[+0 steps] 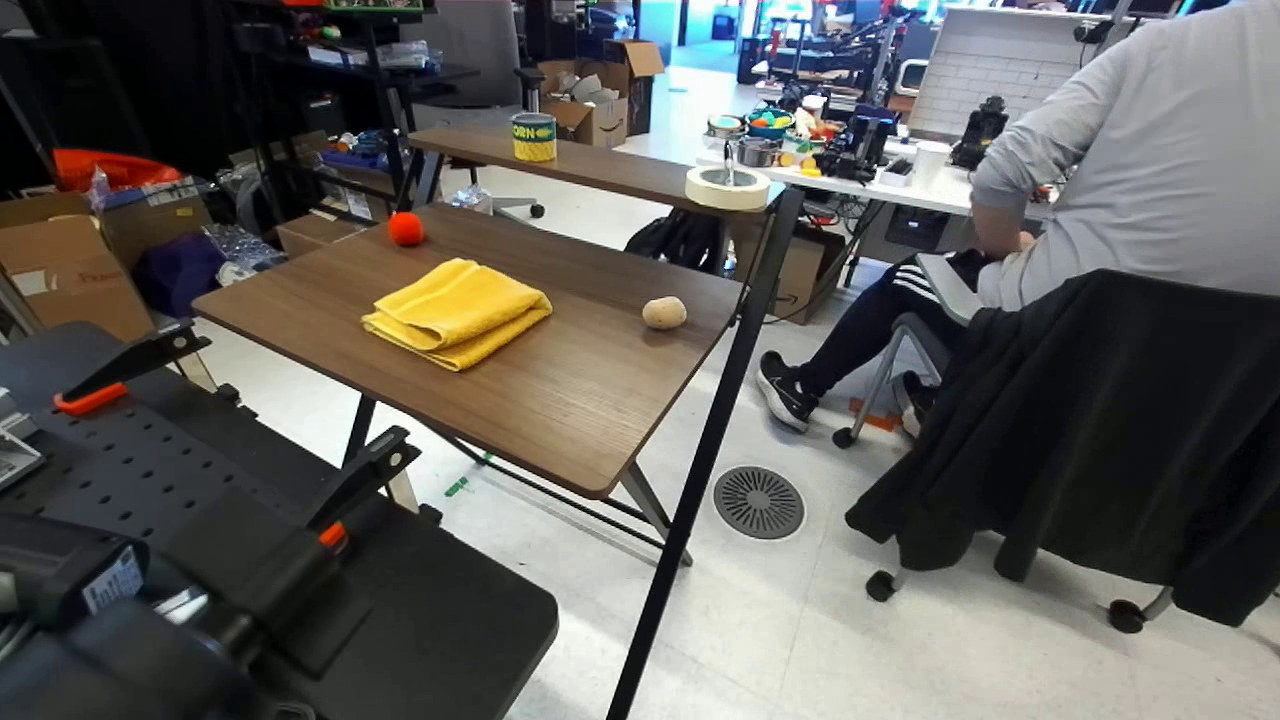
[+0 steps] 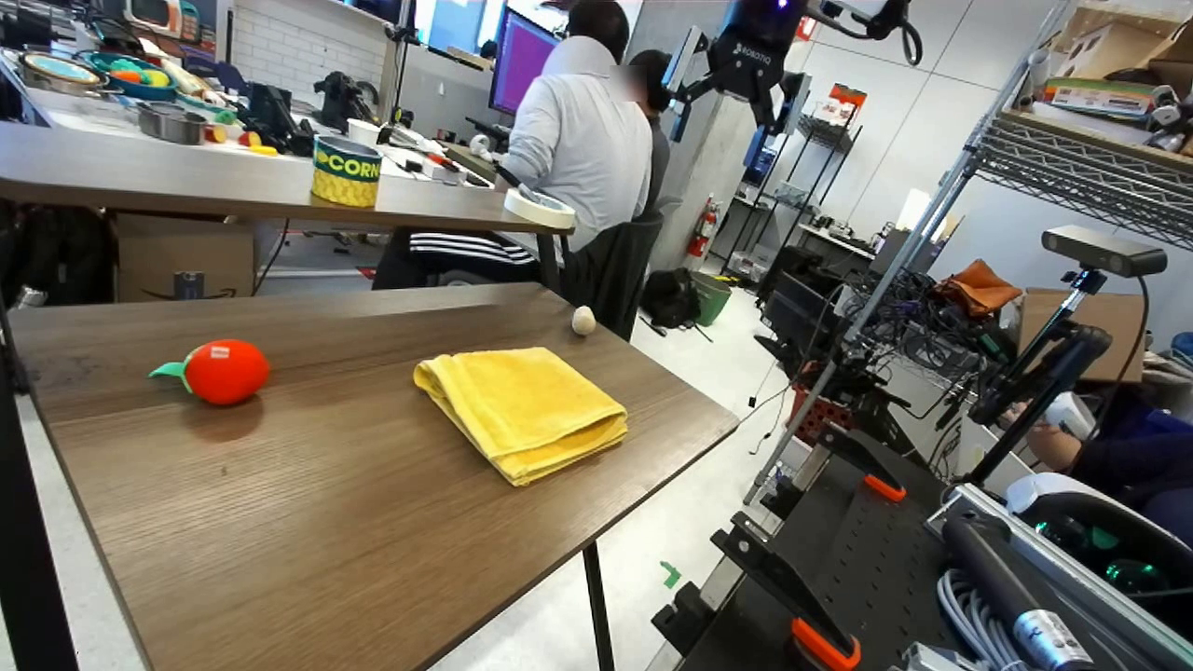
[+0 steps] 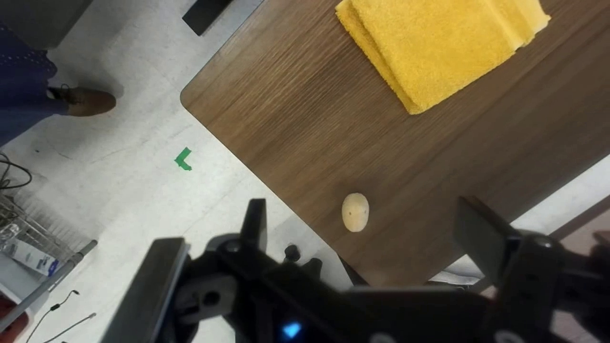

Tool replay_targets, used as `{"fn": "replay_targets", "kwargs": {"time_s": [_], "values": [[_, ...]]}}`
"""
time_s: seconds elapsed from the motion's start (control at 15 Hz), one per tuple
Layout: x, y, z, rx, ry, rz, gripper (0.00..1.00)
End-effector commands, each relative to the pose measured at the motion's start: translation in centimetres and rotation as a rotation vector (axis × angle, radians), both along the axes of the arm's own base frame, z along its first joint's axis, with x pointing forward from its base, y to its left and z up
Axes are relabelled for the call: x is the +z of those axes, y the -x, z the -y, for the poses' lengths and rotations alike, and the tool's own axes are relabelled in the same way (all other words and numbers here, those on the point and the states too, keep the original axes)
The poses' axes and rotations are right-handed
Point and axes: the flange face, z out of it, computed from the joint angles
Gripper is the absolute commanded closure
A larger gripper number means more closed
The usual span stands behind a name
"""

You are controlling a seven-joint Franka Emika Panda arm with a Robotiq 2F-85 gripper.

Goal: Move the small ball forward and wipe the table with a yellow towel

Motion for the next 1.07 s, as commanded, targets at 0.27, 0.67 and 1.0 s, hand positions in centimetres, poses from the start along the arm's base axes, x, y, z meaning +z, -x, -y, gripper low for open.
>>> {"fn": "replay_targets", "kwargs": {"time_s": [0.27,0.67,1.0], "values": [[-8.6,-6.2,1.8,-0.079,-0.096,0.302,0.00],[-19.4,-11.0,3.1,-0.263,-0.085,0.265,0.00],[-20.5,-10.4,3.2,-0.246,-0.079,0.270,0.00]]}}
